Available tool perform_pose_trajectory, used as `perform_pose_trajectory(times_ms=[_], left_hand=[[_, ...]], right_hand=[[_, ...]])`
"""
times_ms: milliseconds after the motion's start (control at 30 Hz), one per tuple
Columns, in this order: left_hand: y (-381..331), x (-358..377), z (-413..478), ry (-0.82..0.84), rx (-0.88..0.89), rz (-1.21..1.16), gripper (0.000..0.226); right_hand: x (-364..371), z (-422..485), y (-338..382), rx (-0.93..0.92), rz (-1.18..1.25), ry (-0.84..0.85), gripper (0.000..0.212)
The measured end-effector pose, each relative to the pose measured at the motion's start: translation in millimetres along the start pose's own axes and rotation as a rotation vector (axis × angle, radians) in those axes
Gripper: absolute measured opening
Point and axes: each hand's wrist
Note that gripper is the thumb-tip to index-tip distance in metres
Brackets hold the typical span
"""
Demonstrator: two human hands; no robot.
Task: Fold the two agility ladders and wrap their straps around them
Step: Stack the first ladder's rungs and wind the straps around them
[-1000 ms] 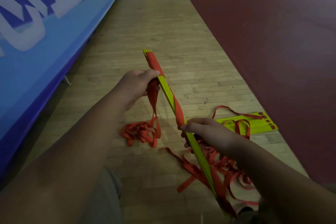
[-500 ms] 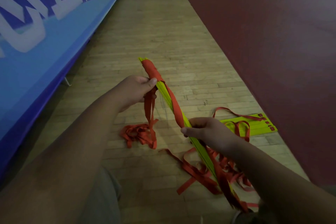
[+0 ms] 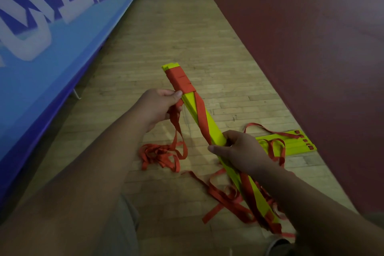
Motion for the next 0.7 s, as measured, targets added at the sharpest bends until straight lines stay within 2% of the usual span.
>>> perform_pose_trajectory(times_ms=[167,400,600,700], left_hand=[[-4.1,1.4,-3.7,0.021,-0.036,-0.051,0.019],[-3.5,3.4,-5.7,0.084,-0.019,-0.025,0.024],[-4.2,4.1,-4.2,0.053,-0.054,-0.098,0.023],[-3.3,5.1,-5.0,0.043,-0.06,-0.063,0.023]], right_hand=[[-0.8,-0.4,0.2,0.0,0.006,-0.053,0.028],[0.9,0.3,-3.8,-0.005,-0.032,-0.093,0.031],[1.4,0.9,-2.6,-0.014,-0.041,-0.112,0.032],[2.2,1.0,-3.3,-0.02,-0.062,-0.127,0.034]])
Point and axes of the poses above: each hand's wrist, its own z-axis towards the middle knuckle, its own x-axis out of the palm, y = z × x, and after that the axes turned 4 degrees about x, right-handed
